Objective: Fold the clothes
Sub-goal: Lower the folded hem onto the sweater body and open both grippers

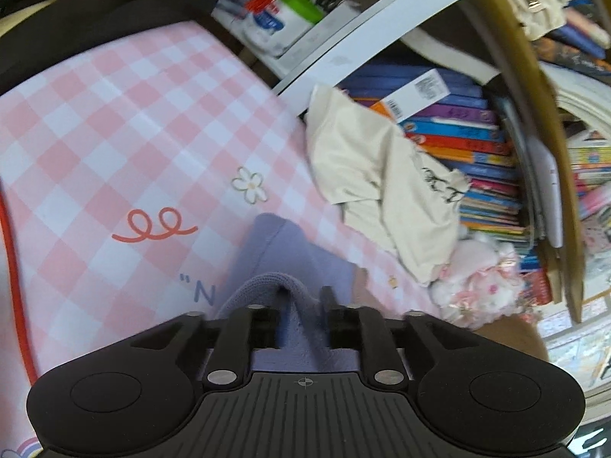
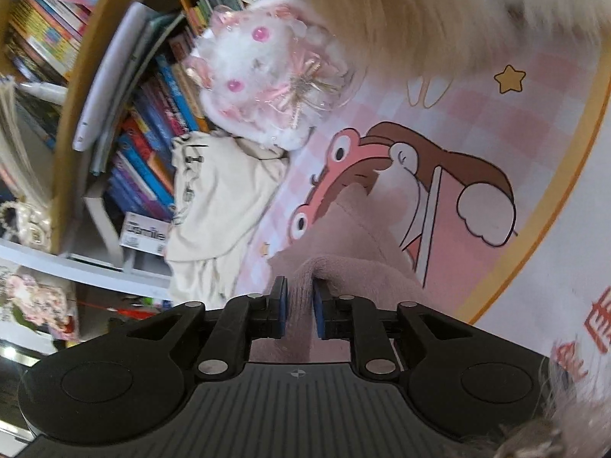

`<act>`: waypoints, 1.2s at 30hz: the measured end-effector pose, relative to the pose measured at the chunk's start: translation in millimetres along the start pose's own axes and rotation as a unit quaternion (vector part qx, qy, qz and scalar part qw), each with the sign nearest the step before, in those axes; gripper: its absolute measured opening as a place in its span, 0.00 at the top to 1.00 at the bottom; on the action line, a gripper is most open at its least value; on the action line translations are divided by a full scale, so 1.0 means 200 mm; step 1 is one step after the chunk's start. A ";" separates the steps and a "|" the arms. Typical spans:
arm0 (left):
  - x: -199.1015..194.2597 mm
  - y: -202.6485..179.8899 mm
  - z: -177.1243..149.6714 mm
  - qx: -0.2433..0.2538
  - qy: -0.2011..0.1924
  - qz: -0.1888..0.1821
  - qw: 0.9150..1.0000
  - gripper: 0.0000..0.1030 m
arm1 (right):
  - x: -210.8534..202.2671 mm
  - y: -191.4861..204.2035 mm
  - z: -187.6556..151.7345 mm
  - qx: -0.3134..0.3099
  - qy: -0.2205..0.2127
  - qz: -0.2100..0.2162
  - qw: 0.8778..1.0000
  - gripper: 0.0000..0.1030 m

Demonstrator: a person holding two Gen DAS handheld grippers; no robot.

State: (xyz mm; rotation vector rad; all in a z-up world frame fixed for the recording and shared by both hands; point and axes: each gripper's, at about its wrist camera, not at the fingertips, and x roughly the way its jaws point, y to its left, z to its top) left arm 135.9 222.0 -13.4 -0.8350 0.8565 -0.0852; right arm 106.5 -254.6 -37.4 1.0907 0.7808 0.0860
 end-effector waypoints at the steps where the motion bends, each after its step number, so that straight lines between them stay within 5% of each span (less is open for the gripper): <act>1: 0.00 0.01 0.01 -0.004 -0.001 0.007 1.000 0.37 | 0.01 0.00 0.01 -0.003 -0.002 -0.002 1.000 0.82; 5: -0.08 0.02 0.03 -0.003 -0.038 -0.006 0.999 0.33 | 0.00 0.04 0.04 -0.042 -0.018 -0.016 0.999 0.67; 8: -0.16 -0.03 0.01 0.057 -0.074 0.010 0.996 0.33 | -0.02 0.11 0.04 -0.116 -0.026 -0.033 0.992 0.64; 10: -0.19 -0.09 -0.03 0.115 -0.088 0.024 0.989 0.33 | -0.03 0.19 0.01 -0.208 -0.027 -0.051 0.976 0.61; 13: -0.18 -0.17 -0.09 0.194 -0.090 0.050 0.976 0.34 | -0.02 0.29 -0.08 -0.339 -0.020 -0.083 0.937 0.60; 16: -0.14 -0.22 -0.15 0.248 -0.083 0.072 0.962 0.35 | 0.01 0.33 -0.16 -0.415 -0.010 -0.109 0.903 0.60; 19: -0.09 -0.25 -0.17 0.274 -0.071 0.081 0.956 0.36 | 0.06 0.31 -0.19 -0.435 -0.006 -0.129 0.891 0.60; 24: -0.01 -0.27 -0.17 0.289 -0.064 0.098 0.950 0.43 | 0.13 0.29 -0.18 -0.433 -0.010 -0.142 0.890 0.60; 26: 0.03 -0.27 -0.17 0.293 -0.053 0.106 0.949 0.54 | 0.14 0.29 -0.17 -0.431 -0.012 -0.150 0.890 0.71; 27: 0.05 -0.27 -0.17 0.297 -0.043 0.112 0.947 0.65 | 0.15 0.28 -0.16 -0.428 -0.011 -0.154 0.891 0.84; 29: 0.09 -0.26 -0.17 0.306 -0.030 0.130 0.943 0.91 | 0.15 0.27 -0.14 -0.421 -0.013 -0.158 0.893 0.89; 34: -0.08 -0.21 -0.16 0.250 -0.087 0.094 0.960 0.95 | -0.01 0.23 -0.04 -0.340 -0.072 -0.122 0.930 0.96; 36: -0.05 -0.19 -0.15 0.249 -0.072 0.108 0.960 0.94 | 0.01 0.19 0.00 -0.328 -0.064 -0.133 0.933 0.96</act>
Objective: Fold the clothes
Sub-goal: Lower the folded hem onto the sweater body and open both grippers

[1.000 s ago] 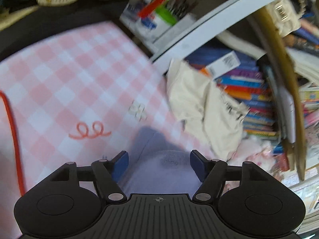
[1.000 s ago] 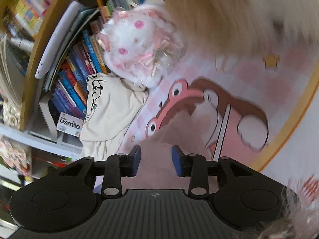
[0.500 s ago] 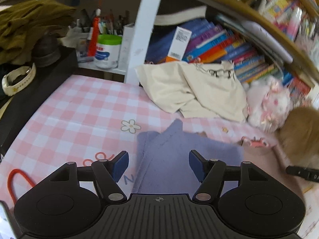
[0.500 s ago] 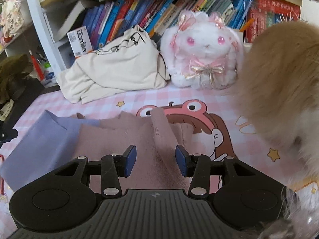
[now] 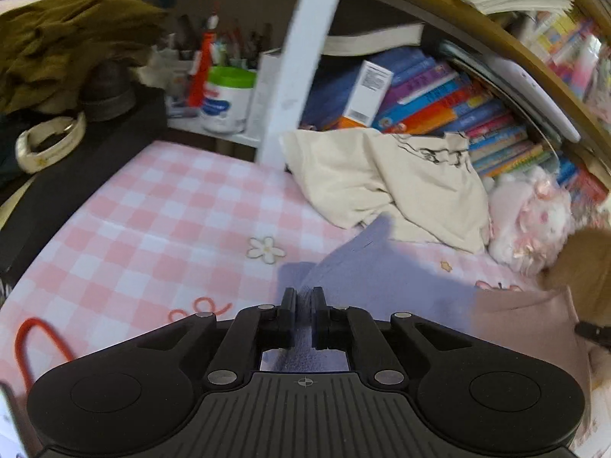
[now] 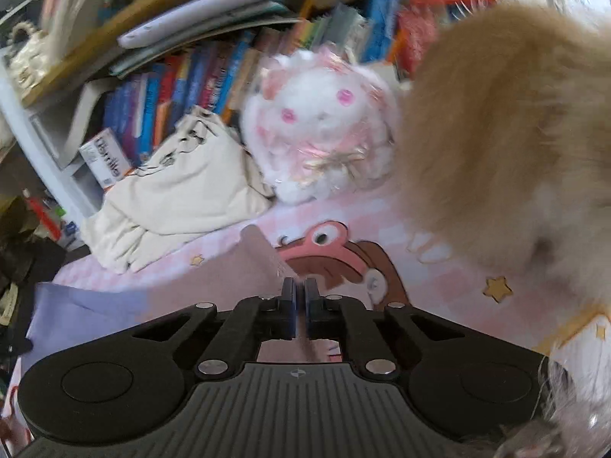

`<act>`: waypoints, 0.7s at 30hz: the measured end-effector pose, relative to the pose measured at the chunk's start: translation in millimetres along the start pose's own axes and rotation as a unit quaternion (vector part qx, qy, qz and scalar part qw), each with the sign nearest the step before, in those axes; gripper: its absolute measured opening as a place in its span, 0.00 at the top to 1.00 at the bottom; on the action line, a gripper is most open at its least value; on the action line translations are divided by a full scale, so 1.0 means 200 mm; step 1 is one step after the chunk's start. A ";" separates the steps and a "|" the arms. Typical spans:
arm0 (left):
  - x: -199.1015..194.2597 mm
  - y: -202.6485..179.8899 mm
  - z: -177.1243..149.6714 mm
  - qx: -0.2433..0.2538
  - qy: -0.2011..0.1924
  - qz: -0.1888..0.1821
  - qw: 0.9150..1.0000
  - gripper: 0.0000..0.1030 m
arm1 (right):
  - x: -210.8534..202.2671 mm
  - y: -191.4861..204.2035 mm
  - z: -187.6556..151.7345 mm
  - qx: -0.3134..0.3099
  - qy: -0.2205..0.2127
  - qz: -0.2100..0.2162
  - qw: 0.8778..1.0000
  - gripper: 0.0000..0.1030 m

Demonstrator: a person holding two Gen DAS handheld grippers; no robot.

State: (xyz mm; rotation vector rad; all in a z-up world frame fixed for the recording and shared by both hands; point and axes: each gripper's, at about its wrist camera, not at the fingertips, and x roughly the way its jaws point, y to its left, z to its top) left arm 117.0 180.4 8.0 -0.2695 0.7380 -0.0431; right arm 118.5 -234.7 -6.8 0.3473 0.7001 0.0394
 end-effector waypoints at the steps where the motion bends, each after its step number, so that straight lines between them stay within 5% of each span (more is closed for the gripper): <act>1: 0.04 0.00 -0.01 0.006 0.017 0.005 1.000 0.93 | 0.04 0.00 -0.01 -0.008 0.013 -0.006 1.000 0.96; 5: 0.07 0.02 0.00 0.003 0.019 0.007 1.000 0.81 | 0.13 0.00 -0.03 -0.022 0.041 -0.021 0.999 0.95; 9: 0.03 0.02 0.02 0.011 -0.018 0.004 1.000 0.51 | 0.08 0.02 -0.01 -0.033 0.024 -0.010 0.999 0.85; 12: 0.09 -0.03 0.05 0.040 -0.010 0.007 0.999 0.51 | 0.11 0.04 -0.01 -0.050 0.033 -0.014 0.998 0.83; 15: 0.14 -0.07 0.06 0.059 0.006 0.002 0.998 0.56 | 0.17 0.05 -0.02 -0.051 0.056 -0.022 0.997 0.88; 17: 0.18 -0.10 0.06 0.071 0.015 -0.001 0.997 0.95 | 0.19 0.04 -0.02 -0.045 0.060 -0.026 0.997 0.92; 21: 0.10 -0.04 0.07 0.025 -0.025 -0.005 0.999 0.96 | 0.18 0.02 -0.02 -0.018 0.057 -0.025 0.998 0.93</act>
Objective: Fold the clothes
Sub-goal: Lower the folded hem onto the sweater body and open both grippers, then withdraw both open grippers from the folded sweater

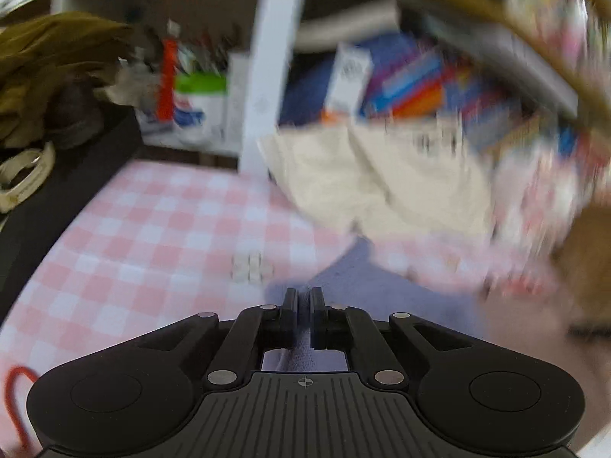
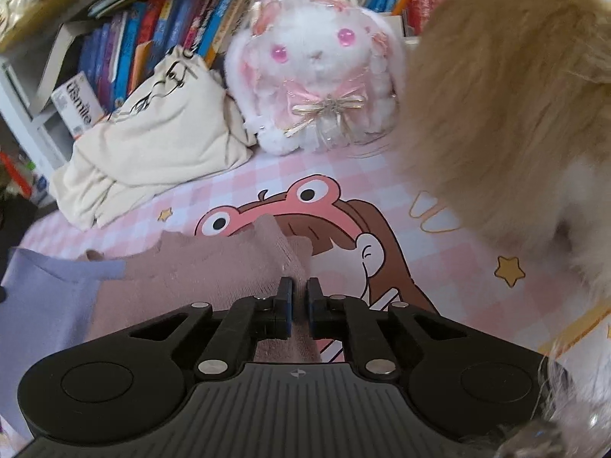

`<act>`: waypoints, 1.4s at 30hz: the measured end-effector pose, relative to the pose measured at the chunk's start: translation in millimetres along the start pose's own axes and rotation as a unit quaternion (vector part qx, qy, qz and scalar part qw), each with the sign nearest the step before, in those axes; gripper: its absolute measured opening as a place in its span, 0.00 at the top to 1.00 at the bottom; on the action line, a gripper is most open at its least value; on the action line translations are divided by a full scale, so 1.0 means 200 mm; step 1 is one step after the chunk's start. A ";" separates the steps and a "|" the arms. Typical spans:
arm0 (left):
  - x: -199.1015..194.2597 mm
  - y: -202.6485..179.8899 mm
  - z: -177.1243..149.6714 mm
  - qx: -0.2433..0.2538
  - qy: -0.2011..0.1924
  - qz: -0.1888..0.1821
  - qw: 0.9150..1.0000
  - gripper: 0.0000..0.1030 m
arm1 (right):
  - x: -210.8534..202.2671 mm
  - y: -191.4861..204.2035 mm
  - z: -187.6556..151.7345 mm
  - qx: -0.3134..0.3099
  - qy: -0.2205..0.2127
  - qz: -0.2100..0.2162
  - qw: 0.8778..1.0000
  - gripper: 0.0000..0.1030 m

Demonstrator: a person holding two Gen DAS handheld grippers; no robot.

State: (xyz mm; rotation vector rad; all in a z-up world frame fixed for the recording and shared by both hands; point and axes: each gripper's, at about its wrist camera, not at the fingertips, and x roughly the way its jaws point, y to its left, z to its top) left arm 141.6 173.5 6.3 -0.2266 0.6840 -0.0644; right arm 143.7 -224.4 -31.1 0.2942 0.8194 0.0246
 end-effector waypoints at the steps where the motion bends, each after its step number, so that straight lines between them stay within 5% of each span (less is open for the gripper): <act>1: 0.03 0.01 -0.01 0.001 0.013 0.006 1.000 0.96 | 0.01 0.00 0.00 0.003 0.004 0.002 1.000 0.93; 7: 0.11 0.06 -0.05 -0.009 0.052 0.024 0.998 0.89 | 0.03 0.01 0.00 -0.007 0.017 -0.006 1.000 0.90; 9: 0.08 0.07 -0.03 -0.021 0.046 0.026 0.998 0.84 | 0.00 0.02 0.00 -0.009 0.008 -0.010 1.000 0.80; 11: 0.00 0.06 -0.02 -0.020 0.023 0.023 0.999 0.73 | -0.07 0.02 0.00 -0.011 -0.011 -0.008 1.000 0.70; 13: -0.08 0.04 -0.02 -0.016 -0.001 0.021 1.000 0.49 | -0.14 0.02 -0.02 -0.022 -0.024 -0.004 0.999 0.68; 20: -0.27 -0.05 -0.10 0.016 -0.011 0.016 1.000 0.35 | -0.30 0.06 -0.17 -0.042 -0.023 -0.022 0.999 0.58; 31: -0.47 -0.08 -0.34 0.041 0.026 0.025 0.998 0.27 | -0.48 0.20 -0.43 -0.077 -0.014 -0.043 0.996 0.43; 42: -0.58 -0.07 -0.48 0.010 0.050 0.011 0.999 0.22 | -0.61 0.29 -0.62 -0.072 -0.008 -0.031 0.997 0.37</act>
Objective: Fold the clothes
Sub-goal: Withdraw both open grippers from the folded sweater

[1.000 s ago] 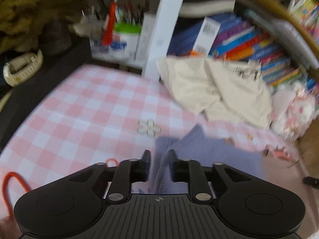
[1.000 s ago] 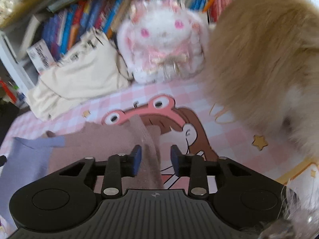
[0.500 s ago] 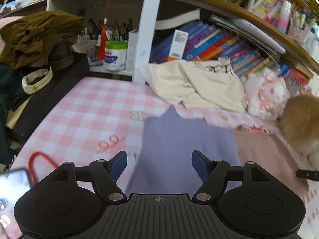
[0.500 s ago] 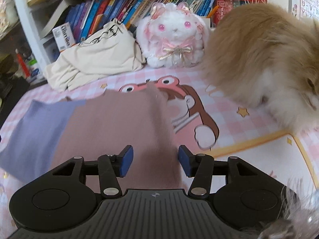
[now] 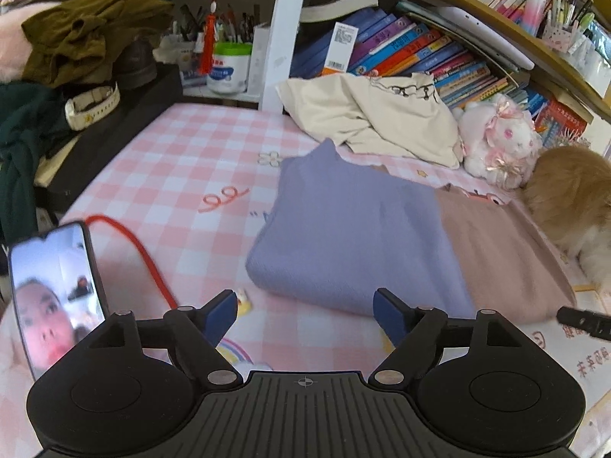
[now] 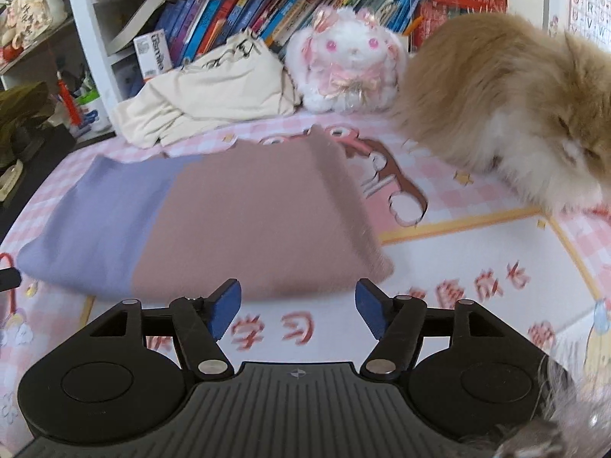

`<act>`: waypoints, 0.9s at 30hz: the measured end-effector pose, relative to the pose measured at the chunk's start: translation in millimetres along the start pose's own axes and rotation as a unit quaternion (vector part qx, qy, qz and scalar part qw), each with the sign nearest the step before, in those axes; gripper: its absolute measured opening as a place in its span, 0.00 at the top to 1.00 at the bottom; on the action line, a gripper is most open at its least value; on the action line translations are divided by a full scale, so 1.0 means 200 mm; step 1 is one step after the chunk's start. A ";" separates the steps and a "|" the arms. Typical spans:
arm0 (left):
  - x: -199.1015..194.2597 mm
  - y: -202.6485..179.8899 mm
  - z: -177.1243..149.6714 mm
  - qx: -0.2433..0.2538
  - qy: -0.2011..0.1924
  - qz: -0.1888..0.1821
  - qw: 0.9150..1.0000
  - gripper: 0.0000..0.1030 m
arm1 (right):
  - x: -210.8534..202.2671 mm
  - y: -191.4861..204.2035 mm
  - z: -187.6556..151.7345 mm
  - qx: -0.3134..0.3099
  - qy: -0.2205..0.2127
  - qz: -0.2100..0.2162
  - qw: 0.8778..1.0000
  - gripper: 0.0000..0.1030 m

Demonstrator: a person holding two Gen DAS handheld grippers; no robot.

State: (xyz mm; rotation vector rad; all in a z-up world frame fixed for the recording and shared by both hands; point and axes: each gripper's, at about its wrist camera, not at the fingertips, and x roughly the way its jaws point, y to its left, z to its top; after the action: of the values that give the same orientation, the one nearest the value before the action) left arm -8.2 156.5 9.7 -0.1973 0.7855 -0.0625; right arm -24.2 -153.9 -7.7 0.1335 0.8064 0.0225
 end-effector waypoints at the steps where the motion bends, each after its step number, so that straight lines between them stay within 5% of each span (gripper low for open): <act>1: 0.00 0.00 -0.01 -0.006 0.004 -0.004 1.000 0.22 | 0.00 0.01 -0.01 0.001 0.007 0.001 1.000 0.36; 12: -0.01 0.02 -0.08 -0.014 0.027 -0.014 0.999 0.22 | -0.01 0.11 -0.08 -0.010 0.019 0.005 1.000 0.35; 27: 0.06 0.13 -0.12 -0.091 0.078 -0.054 0.991 0.22 | -0.01 0.19 -0.14 -0.030 0.040 0.001 0.999 0.29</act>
State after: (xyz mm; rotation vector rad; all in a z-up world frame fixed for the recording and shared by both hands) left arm -17.6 176.8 -20.4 -0.4107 0.9365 -0.1094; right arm -45.9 -113.9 -20.5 0.0760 0.8844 0.0538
